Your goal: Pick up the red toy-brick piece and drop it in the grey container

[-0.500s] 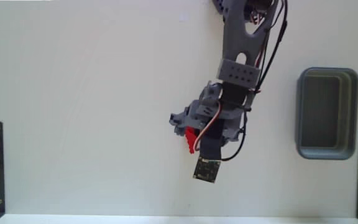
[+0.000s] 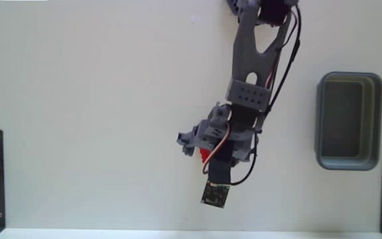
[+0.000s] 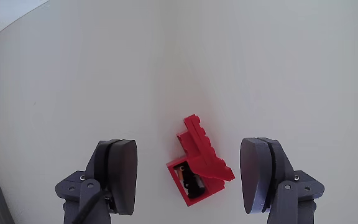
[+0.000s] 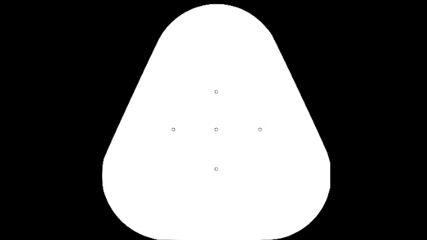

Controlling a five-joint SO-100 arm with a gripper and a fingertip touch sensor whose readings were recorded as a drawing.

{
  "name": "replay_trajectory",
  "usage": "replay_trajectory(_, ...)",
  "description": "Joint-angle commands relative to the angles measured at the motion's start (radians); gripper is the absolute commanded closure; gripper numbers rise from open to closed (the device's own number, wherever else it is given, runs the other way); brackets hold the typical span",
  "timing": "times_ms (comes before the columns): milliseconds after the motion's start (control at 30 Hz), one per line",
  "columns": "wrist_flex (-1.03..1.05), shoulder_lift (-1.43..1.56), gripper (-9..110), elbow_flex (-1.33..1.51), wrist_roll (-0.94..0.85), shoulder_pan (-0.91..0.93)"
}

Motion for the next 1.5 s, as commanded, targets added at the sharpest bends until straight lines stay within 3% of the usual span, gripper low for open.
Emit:
replay_trajectory(0, -0.013, 0.01, -9, -0.068, 0.005, 0.019)
replay_trajectory(467, -0.01, -0.017, -9, -0.097, 0.005, 0.024)
replay_trajectory(1467, -0.009, 0.194, -9, 0.112, 0.005, 0.024)
